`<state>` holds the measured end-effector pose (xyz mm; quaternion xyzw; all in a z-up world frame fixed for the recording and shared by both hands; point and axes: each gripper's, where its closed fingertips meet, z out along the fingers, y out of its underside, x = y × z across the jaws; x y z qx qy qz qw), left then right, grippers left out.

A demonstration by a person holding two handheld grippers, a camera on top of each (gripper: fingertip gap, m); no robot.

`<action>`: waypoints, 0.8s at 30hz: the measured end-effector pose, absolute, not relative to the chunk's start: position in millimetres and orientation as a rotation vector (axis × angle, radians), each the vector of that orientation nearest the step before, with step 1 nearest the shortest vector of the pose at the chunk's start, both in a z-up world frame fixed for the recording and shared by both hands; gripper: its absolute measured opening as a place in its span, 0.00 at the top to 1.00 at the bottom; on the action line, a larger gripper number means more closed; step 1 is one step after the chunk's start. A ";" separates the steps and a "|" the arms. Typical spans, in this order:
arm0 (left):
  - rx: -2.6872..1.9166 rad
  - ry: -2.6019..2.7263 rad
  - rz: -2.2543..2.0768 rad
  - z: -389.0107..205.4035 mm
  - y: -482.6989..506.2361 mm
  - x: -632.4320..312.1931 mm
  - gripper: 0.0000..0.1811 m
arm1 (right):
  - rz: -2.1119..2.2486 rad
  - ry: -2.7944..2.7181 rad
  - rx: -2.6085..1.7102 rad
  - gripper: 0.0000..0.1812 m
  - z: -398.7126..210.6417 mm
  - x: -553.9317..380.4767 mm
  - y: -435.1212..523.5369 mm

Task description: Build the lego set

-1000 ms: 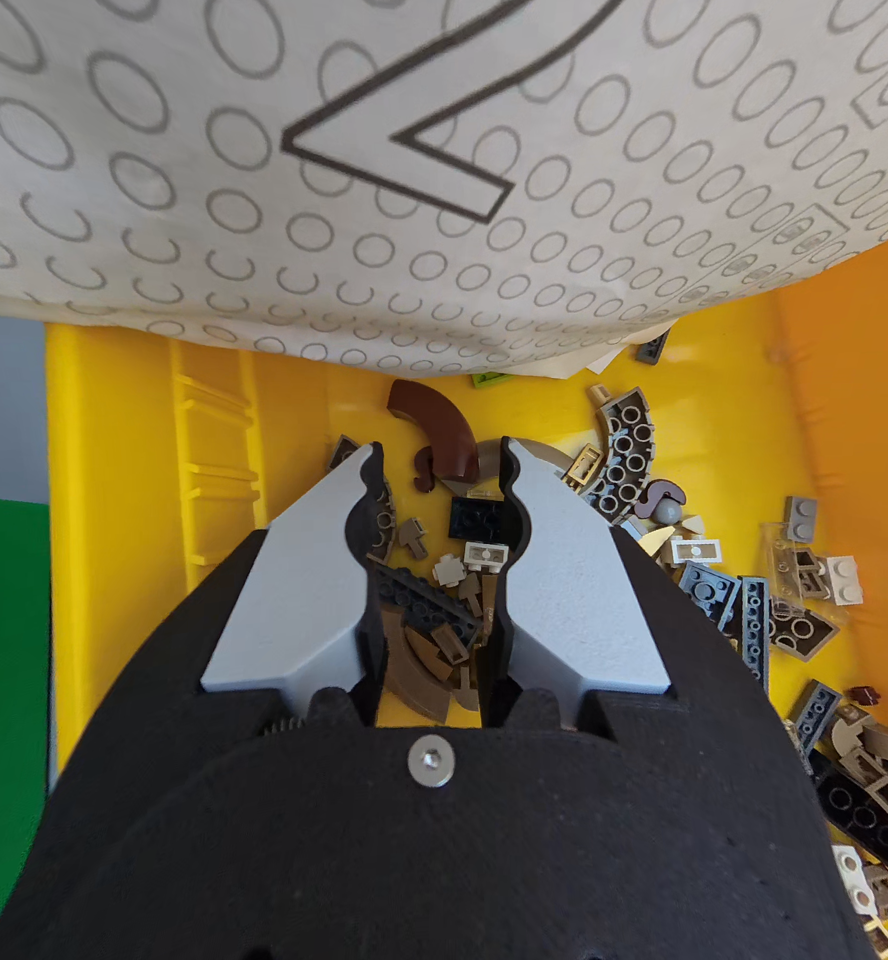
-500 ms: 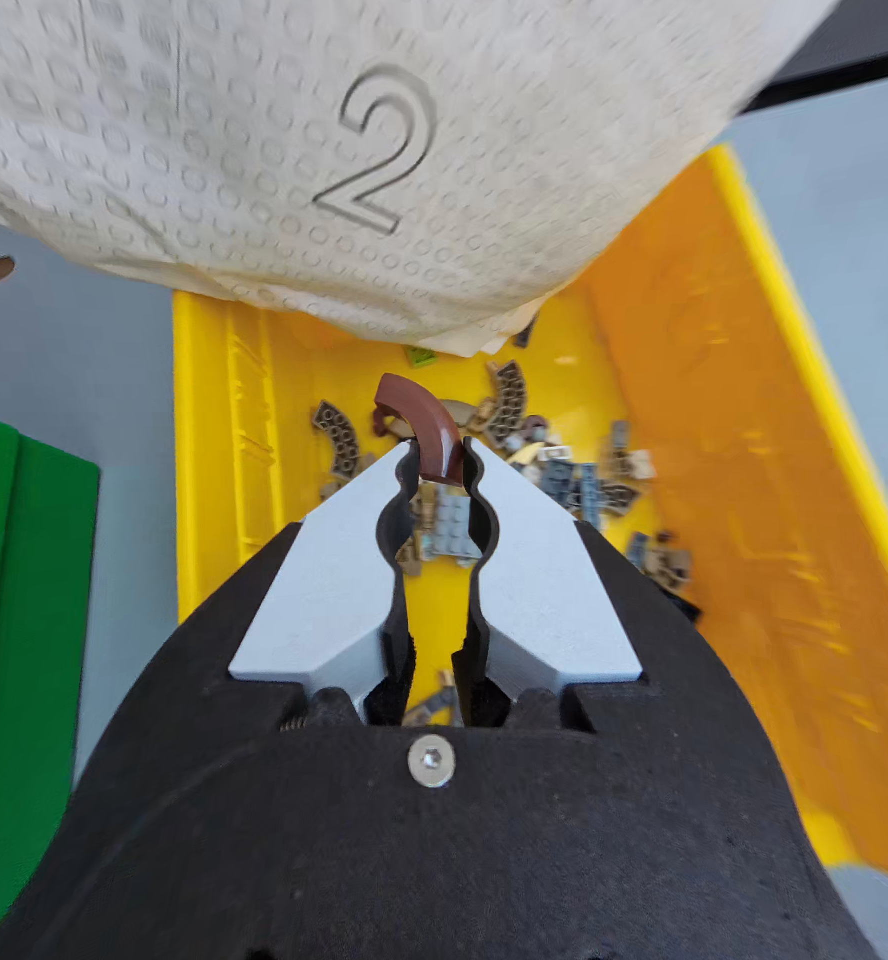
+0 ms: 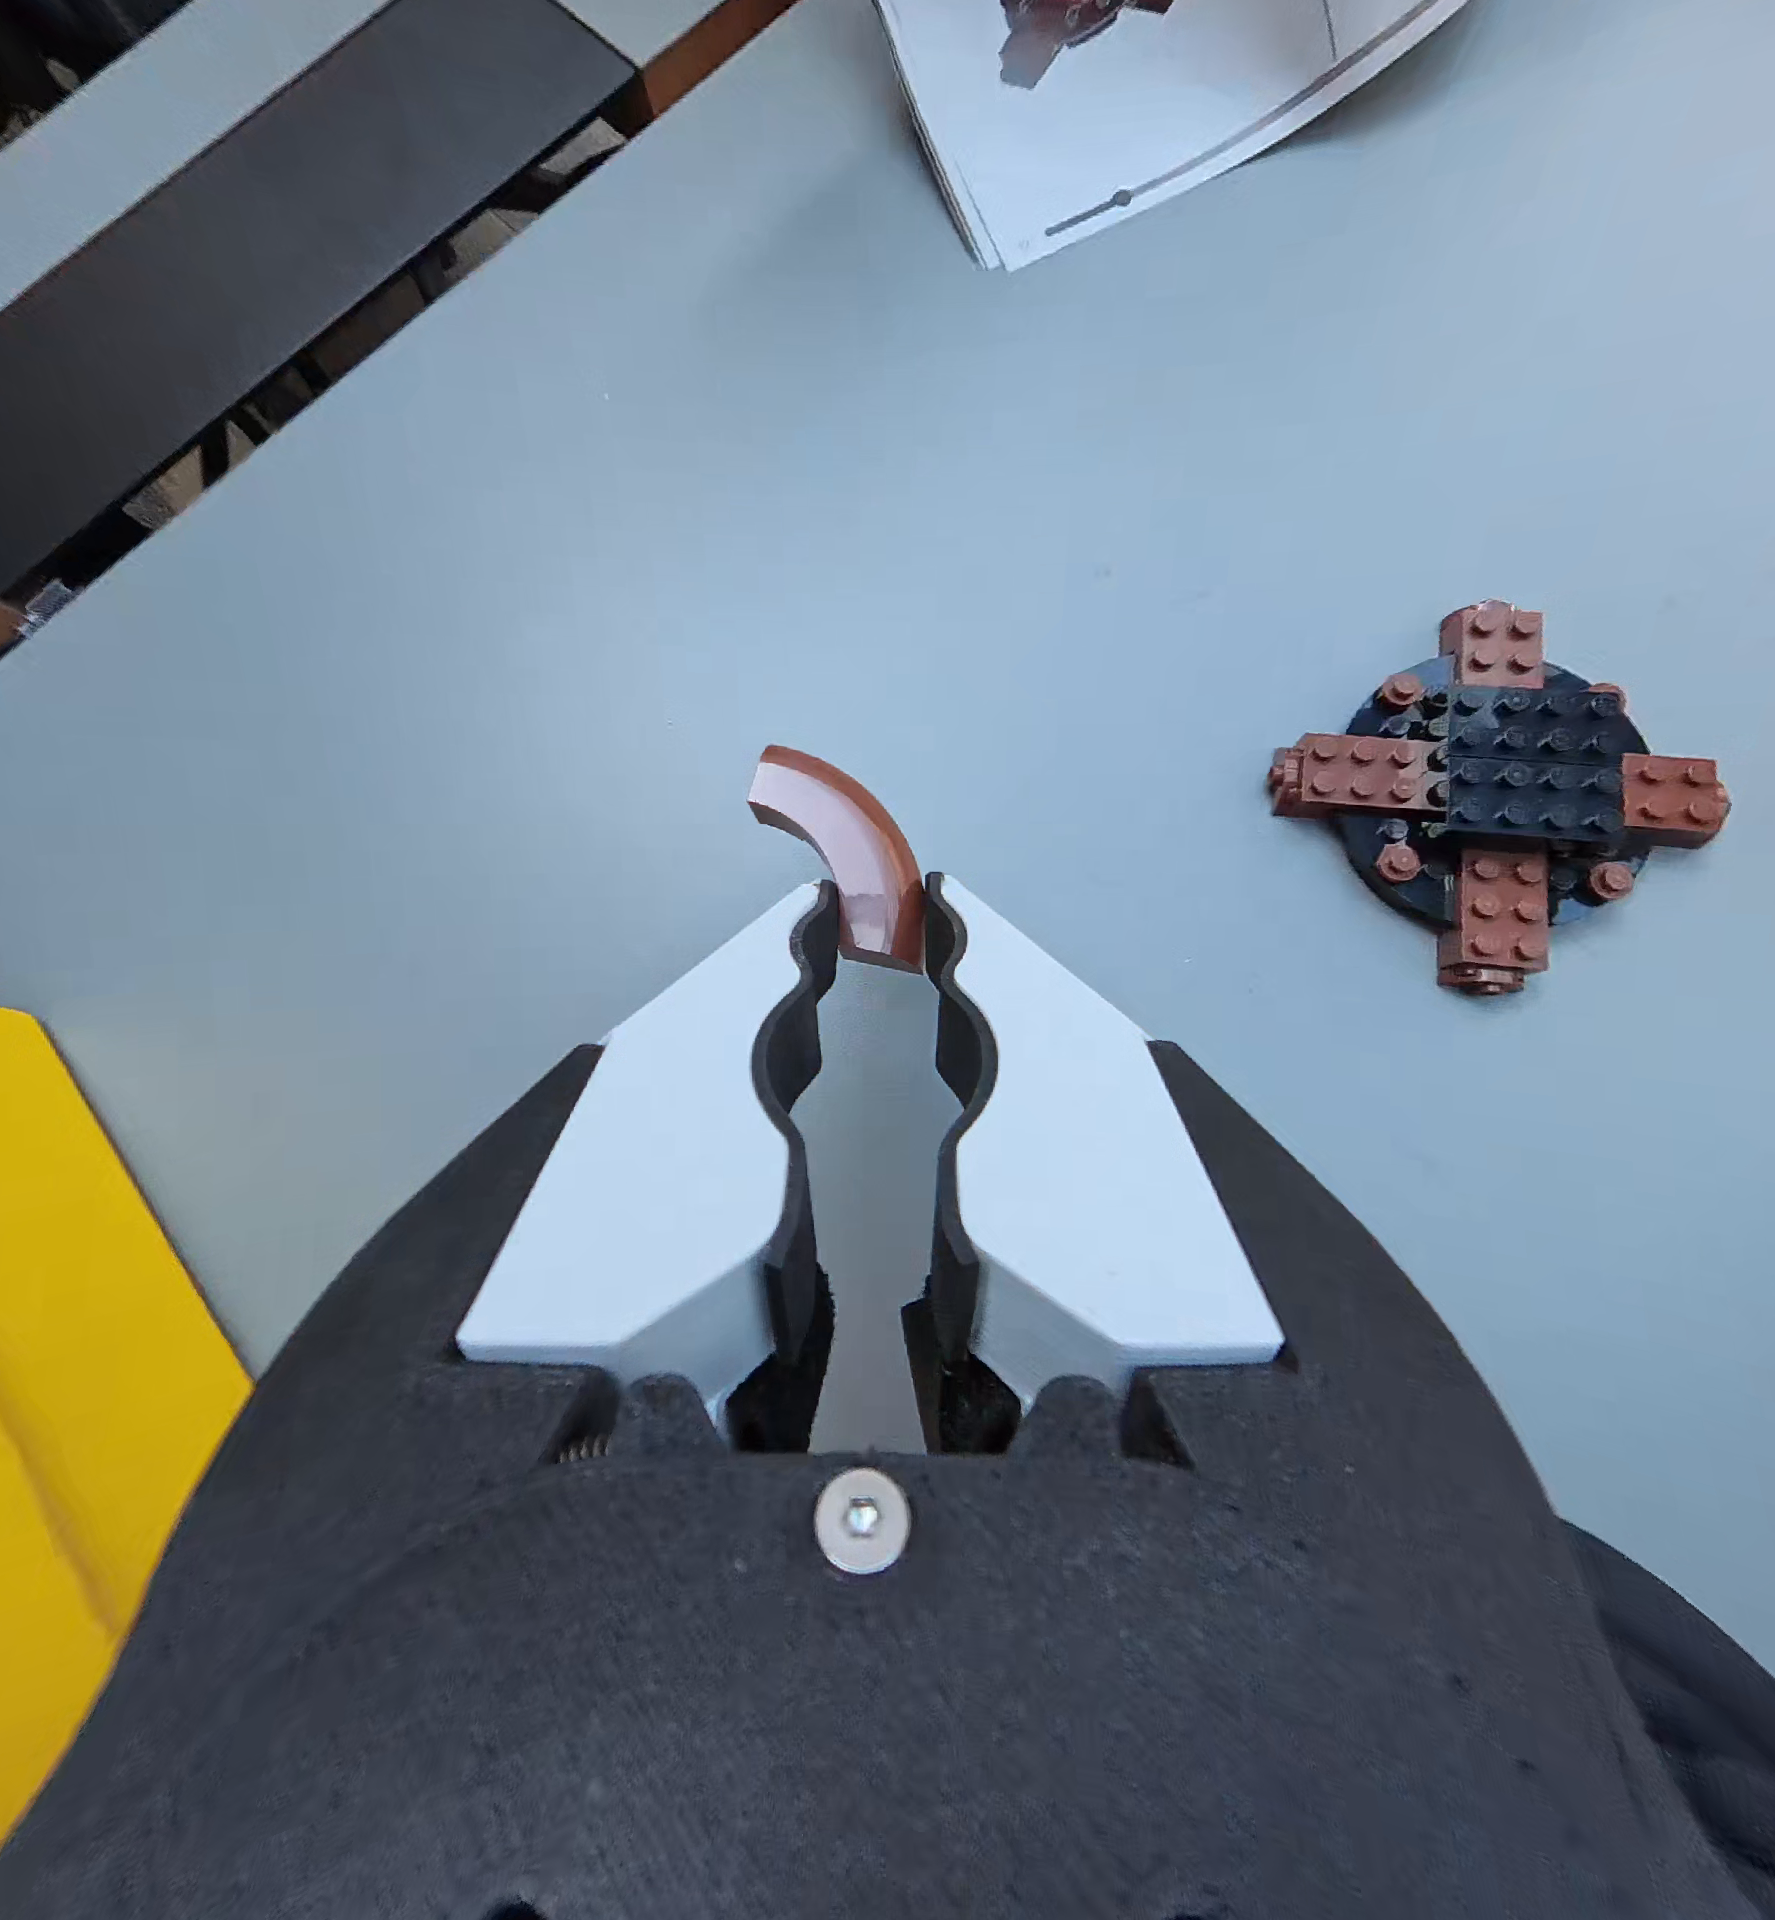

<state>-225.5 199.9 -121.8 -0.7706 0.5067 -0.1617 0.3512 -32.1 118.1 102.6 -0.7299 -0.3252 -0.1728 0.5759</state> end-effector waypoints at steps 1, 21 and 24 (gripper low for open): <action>-2.016 1.310 -0.444 -126.9 199.2 -224.3 0.92 | -0.399 -0.752 -1.704 0.81 104.8 -30.2 117.0; -1.812 1.258 -0.581 -15.6 186.2 -295.4 0.81 | -0.450 -0.742 -1.755 0.81 93.8 -13.8 127.2; -1.707 1.483 -0.309 20.0 208.0 -384.6 0.92 | -0.426 -0.744 -1.757 0.81 91.7 -16.6 131.9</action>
